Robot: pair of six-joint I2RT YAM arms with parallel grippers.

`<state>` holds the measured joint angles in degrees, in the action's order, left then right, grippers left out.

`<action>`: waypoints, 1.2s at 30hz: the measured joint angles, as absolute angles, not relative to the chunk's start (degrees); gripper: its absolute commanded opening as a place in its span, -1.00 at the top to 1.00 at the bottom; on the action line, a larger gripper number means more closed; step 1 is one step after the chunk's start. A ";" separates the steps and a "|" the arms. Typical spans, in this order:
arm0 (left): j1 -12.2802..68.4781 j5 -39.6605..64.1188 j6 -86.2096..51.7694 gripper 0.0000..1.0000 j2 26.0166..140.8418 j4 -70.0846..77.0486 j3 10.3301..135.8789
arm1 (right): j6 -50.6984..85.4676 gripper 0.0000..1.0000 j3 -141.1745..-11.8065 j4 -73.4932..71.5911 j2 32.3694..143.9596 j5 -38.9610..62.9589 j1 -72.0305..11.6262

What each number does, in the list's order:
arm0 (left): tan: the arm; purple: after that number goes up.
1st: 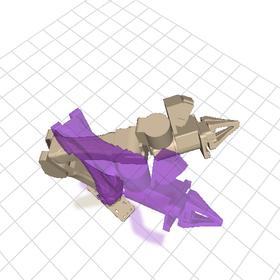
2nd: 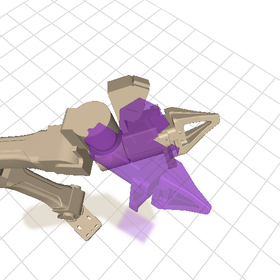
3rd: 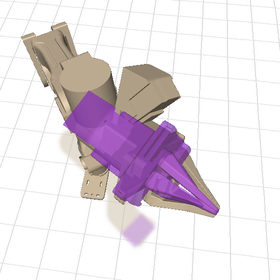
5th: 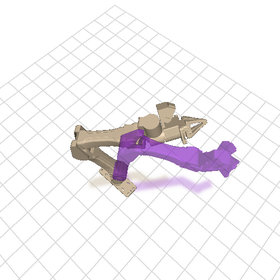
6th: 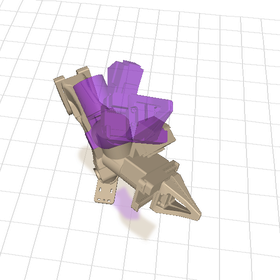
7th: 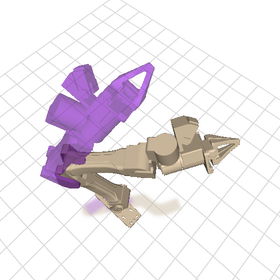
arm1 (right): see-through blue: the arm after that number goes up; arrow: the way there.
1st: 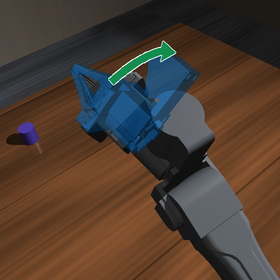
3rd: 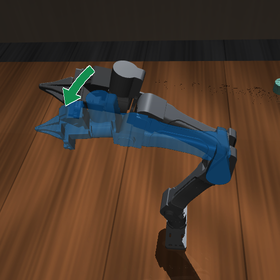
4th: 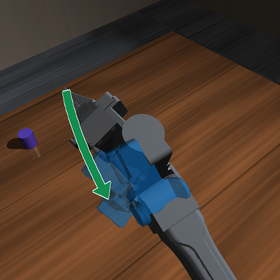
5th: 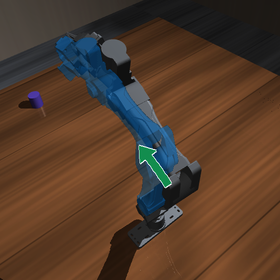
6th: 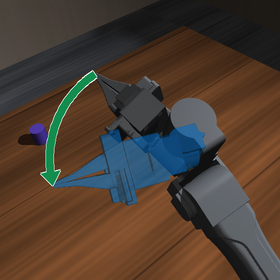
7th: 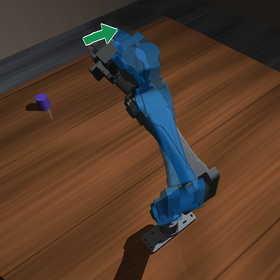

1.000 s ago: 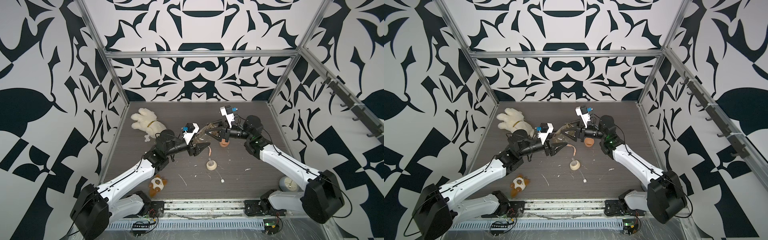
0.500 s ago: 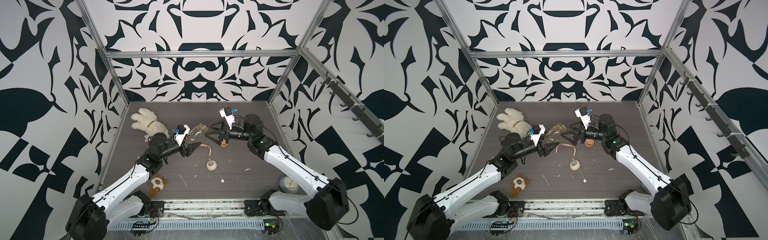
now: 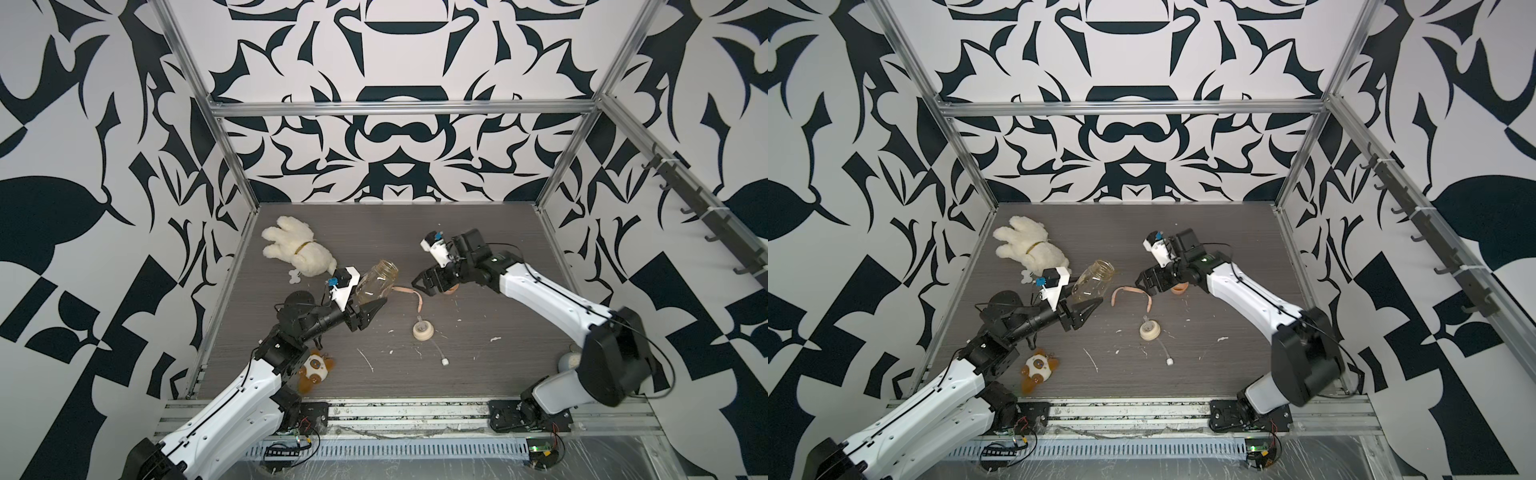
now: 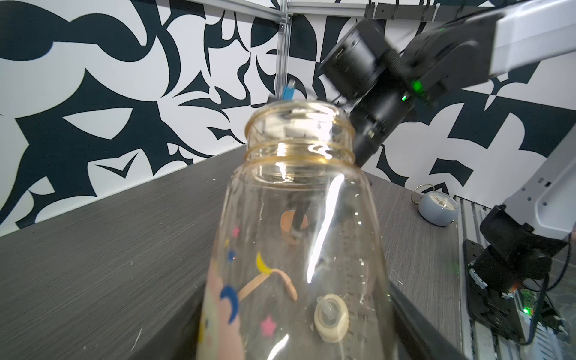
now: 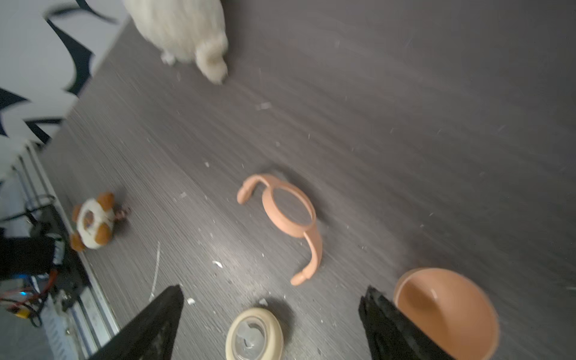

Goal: Assemble the baby bottles
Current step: Pick up the handle at the center of the board.

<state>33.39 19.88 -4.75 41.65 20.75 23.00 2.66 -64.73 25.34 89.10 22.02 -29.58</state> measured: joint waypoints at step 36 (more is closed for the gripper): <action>33.36 17.50 -5.96 0.07 41.52 19.68 22.79 | -0.93 0.71 -67.33 19.99 109.89 22.83 -29.32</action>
<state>33.36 17.50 -5.96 41.52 19.68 22.79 -0.93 -67.33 19.99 109.89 22.83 -29.32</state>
